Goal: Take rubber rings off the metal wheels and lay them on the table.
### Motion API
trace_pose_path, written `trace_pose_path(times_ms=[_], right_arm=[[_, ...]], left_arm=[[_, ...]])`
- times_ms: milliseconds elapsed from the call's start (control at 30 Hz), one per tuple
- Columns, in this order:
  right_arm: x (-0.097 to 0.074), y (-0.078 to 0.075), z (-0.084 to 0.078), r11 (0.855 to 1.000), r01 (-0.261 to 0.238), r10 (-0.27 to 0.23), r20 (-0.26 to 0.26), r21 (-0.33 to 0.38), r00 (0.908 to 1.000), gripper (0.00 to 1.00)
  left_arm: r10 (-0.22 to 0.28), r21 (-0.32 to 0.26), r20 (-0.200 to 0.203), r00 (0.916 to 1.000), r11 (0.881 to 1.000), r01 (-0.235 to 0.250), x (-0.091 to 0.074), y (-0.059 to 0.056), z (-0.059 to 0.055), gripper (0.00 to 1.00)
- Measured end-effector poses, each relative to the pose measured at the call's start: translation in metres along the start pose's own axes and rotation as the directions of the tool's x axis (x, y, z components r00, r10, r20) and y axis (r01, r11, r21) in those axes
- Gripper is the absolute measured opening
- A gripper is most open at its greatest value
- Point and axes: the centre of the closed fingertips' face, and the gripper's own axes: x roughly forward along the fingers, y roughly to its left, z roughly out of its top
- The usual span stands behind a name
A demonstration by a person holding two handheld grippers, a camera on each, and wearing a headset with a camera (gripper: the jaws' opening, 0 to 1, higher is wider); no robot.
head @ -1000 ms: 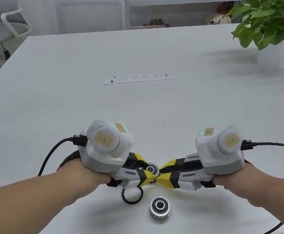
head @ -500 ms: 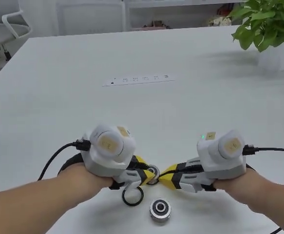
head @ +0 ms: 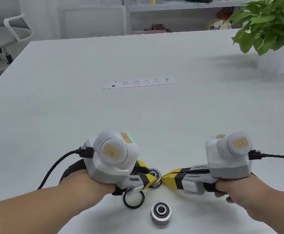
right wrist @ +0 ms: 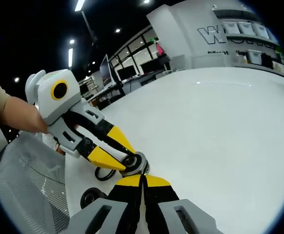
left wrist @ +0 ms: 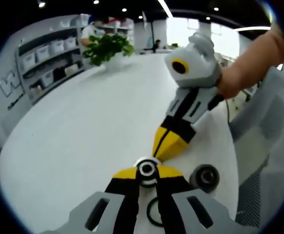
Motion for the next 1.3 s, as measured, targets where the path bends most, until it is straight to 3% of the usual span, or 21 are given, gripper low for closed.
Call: trace_pose_path(times_ms=[533,800,1100,1133,1167,1300], right_arm=[[-0.005,0.002,0.011,0.994,-0.016,0.009,0.073,0.106,0.9973,0.0],[-0.005,0.005,0.013,0.993,-0.012,0.004,0.063,0.119,0.998,0.0],[0.001,0.017,0.017,0.994,-0.046,0.039,0.067,0.1,0.997,0.0],[0.002,0.025,0.029,0.987,-0.084,0.065,0.133,0.14,0.989,0.0],[0.0,0.021,0.021,0.996,-0.056,0.051,0.079,0.069,0.9956,0.0],[-0.001,0.019,0.018,0.994,-0.061,0.054,0.08,0.095,0.9954,0.0]], left_arm=[[0.024,-0.001,-0.003,0.9997,1.0,-0.024,0.0,-0.002,0.0,0.13],[0.027,-0.008,-0.006,0.9996,1.0,-0.027,0.001,-0.002,0.0,0.13],[0.031,-0.007,-0.012,0.9995,1.0,-0.031,0.002,-0.001,0.0,0.13],[0.031,-0.006,-0.014,0.9994,1.0,-0.031,0.002,-0.002,-0.001,0.13],[0.031,-0.006,-0.012,0.9995,1.0,-0.031,0.003,-0.002,-0.001,0.13],[0.029,-0.011,-0.011,0.9995,1.0,-0.029,0.003,-0.001,0.0,0.13]])
